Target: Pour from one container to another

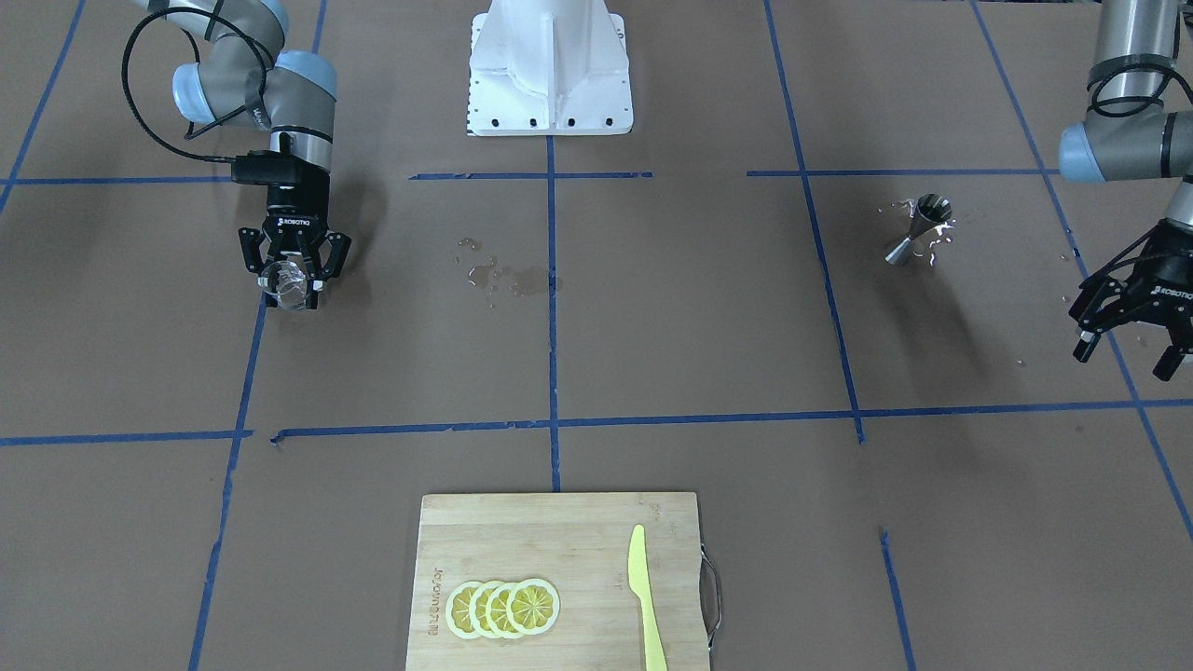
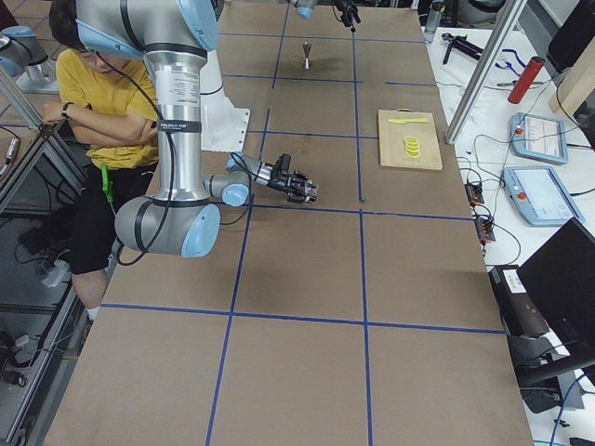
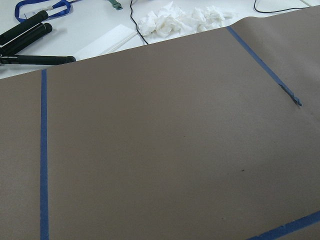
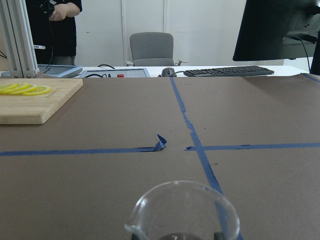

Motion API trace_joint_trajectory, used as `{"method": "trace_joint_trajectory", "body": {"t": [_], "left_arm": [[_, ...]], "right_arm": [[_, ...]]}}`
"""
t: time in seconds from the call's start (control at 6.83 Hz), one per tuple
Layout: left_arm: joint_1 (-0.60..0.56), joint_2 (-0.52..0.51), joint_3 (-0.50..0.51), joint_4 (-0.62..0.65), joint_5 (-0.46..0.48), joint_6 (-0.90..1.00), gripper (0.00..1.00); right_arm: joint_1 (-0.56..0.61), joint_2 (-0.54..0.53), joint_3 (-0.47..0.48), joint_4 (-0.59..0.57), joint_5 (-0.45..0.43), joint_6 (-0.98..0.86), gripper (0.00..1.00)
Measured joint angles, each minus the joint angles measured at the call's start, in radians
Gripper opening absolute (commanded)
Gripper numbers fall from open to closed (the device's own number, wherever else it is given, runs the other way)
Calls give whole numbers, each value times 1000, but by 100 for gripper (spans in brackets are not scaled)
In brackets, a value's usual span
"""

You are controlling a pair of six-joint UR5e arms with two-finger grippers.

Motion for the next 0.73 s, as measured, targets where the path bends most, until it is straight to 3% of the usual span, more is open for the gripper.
{"method": "trace_joint_trajectory", "body": {"t": [0.59, 0.73], "left_arm": [[-1, 3, -13, 1, 0, -3, 100], [0, 4, -16, 1, 0, -4, 100]], "right_arm": [[0, 0, -28, 0, 1, 4, 0], [1, -1, -27, 0, 2, 5, 20]]}}
